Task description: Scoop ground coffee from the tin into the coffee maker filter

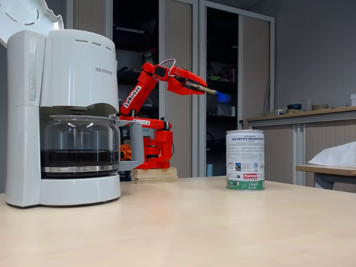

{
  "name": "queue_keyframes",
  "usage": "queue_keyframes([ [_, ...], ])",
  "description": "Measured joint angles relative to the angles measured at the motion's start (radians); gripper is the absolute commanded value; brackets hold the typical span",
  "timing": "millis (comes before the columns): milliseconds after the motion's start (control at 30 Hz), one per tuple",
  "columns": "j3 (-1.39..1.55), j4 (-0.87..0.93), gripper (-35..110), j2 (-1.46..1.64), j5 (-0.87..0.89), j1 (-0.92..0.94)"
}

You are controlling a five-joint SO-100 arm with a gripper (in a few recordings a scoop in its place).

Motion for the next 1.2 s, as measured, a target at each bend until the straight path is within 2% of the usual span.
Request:
queue_keyframes([
  [400, 0.052, -0.247, 0, -0.304, 0.011, -0.018],
  [800, 0.005, -0.364, 0, -0.572, 0.084, -0.031],
  [1200, 0.0, -0.425, 0, -0.672, 0.225, 0.041],
])
